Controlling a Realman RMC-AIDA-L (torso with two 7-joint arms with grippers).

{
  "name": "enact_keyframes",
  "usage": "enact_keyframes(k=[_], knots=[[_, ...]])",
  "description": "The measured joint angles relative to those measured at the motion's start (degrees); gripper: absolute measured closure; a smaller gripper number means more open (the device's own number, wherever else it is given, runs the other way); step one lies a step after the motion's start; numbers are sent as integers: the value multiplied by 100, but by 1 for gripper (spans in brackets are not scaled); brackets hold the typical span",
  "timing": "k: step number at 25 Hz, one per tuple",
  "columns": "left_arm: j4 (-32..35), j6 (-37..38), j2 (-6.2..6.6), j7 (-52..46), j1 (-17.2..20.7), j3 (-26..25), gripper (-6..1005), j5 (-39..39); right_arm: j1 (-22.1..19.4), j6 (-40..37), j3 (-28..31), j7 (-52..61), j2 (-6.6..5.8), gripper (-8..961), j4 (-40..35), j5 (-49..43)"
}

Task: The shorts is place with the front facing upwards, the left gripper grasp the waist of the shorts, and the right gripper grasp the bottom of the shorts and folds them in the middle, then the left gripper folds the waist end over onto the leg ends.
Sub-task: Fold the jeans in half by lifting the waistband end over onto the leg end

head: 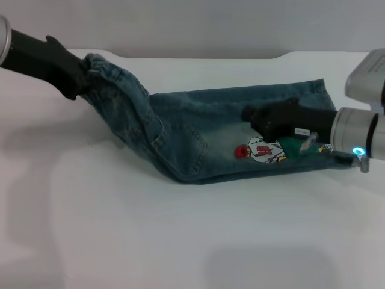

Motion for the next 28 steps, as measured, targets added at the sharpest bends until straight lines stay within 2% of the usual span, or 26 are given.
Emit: enact_keyframes(k=[12, 21, 28], knots=[[214, 180, -26, -18, -229, 83, 928, -27, 128, 136, -69, -21, 4, 913, 198, -10], [538, 181, -36, -155, -205, 430, 931, -352, 232, 400, -587, 10, 42, 913, 213, 6], [777, 185, -37, -245, -278, 532, 930, -484, 277, 455, -664, 21, 46, 913, 229, 12]])
